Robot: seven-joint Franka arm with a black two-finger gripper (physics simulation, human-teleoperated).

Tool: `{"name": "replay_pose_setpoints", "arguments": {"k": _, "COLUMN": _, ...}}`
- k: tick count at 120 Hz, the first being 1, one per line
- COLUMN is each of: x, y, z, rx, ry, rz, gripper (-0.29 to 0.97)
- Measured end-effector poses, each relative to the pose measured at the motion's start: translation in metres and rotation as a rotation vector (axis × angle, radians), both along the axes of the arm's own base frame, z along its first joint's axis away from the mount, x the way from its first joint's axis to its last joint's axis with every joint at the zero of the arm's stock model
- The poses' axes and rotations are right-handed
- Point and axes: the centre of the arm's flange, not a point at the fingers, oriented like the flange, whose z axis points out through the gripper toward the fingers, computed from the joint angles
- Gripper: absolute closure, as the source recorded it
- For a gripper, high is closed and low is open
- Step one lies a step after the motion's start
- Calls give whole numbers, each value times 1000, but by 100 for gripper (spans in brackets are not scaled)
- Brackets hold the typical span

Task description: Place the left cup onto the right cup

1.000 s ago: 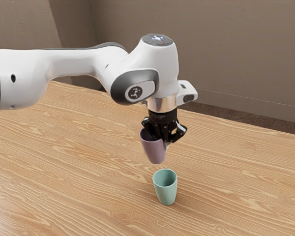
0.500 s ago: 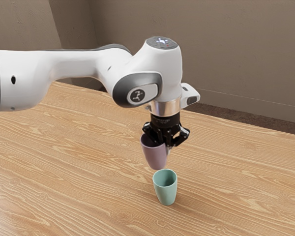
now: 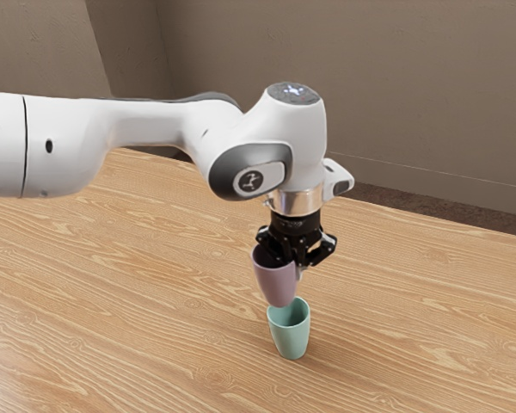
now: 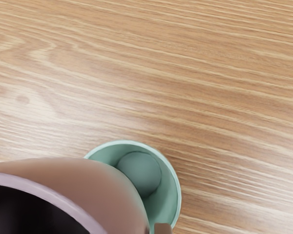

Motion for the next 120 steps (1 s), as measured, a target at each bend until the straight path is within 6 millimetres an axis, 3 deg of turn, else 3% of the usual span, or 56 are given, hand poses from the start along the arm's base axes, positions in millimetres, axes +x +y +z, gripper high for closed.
{"name": "replay_pose_setpoints", "arguments": {"k": 47, "x": -4, "y": -11, "z": -3, "rx": 8, "ry": -17, "rz": 7, "gripper": 78}}
{"name": "replay_pose_setpoints", "arguments": {"k": 120, "x": 0, "y": -12, "z": -20, "rx": 9, "ry": 0, "rz": 47, "gripper": 78}}
